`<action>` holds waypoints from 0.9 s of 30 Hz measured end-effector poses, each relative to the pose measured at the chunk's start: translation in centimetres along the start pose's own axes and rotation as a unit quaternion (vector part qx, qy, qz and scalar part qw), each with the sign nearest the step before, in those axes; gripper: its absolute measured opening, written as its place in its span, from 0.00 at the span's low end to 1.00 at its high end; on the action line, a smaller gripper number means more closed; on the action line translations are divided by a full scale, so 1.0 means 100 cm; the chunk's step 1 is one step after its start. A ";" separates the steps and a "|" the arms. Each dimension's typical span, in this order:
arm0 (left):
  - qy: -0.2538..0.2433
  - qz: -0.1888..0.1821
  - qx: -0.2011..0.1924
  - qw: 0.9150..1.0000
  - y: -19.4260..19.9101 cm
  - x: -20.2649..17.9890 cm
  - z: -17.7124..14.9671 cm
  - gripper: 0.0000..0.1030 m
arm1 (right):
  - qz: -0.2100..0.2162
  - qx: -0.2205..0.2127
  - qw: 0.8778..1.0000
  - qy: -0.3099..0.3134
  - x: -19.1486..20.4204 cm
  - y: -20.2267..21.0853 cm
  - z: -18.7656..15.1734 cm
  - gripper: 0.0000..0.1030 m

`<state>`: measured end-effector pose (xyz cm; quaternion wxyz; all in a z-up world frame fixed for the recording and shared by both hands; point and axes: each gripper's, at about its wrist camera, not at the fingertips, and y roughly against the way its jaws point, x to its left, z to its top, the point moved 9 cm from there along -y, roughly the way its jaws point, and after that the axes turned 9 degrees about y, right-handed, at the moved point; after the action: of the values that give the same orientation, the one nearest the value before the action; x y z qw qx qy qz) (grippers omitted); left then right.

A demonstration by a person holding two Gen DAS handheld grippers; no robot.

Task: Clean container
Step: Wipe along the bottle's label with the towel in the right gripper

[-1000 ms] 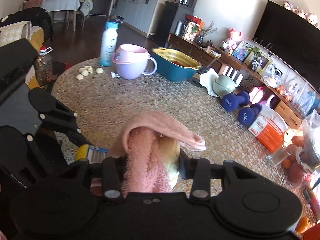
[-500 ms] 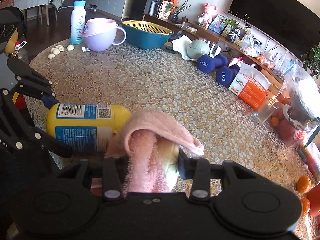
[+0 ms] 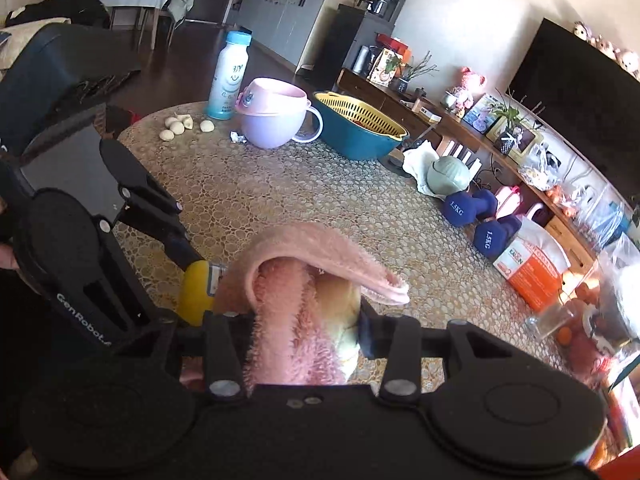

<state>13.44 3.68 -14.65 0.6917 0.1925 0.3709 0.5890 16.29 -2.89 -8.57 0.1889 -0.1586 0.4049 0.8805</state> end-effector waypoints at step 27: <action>-0.084 0.103 -0.072 0.989 0.017 0.012 -0.002 0.61 | -0.088 0.039 0.994 -0.053 -0.056 -0.036 -0.003 0.39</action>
<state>12.15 5.14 -13.92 0.6679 0.2286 0.2465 0.6640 22.91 -2.11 -8.69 0.2928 -0.1388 0.4129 0.8512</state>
